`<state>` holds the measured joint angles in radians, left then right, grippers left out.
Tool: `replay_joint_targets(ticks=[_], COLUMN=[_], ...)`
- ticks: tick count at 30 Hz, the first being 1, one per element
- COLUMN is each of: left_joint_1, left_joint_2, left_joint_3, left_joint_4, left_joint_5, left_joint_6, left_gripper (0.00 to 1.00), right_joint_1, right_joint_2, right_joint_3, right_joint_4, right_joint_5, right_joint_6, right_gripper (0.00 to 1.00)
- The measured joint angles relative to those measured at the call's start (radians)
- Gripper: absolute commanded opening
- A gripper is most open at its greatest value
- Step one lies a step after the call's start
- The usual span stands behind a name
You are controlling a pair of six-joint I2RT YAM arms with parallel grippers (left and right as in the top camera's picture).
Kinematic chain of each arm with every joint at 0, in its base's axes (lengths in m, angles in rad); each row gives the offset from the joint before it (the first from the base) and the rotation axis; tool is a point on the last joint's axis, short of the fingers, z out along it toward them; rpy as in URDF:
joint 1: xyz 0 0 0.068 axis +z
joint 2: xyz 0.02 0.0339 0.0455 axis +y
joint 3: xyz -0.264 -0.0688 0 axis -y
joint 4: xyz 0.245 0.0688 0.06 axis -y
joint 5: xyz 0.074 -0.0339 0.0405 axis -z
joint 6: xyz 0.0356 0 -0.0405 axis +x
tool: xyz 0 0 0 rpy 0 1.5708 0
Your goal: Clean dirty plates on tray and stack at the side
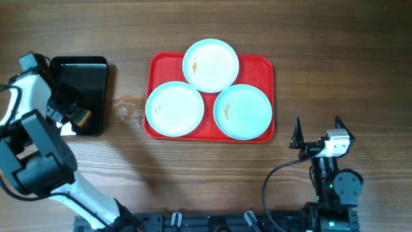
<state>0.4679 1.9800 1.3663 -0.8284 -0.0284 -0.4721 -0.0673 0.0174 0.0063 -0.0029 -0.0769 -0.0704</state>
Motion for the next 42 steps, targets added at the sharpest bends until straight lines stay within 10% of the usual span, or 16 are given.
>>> replay_joint_targets(ticks=[18, 42], left_joint_1=[0.0, 0.0], left_joint_2=[0.0, -0.22], left_joint_3=[-0.016, 0.093], left_joint_4=[0.011, -0.119], left_joint_5=[0.0, 0.09], left_joint_6=[0.004, 0.031], left_gripper=[0.04, 0.04], right_joint_1=[0.0, 0.0], right_joint_2=[0.0, 0.0], right_joint_3=[0.0, 0.0], right_joint_4=[0.0, 0.0], right_joint_5=[0.0, 0.0], right_joint_6=[0.0, 0.0], right_gripper=[1.0, 1.0])
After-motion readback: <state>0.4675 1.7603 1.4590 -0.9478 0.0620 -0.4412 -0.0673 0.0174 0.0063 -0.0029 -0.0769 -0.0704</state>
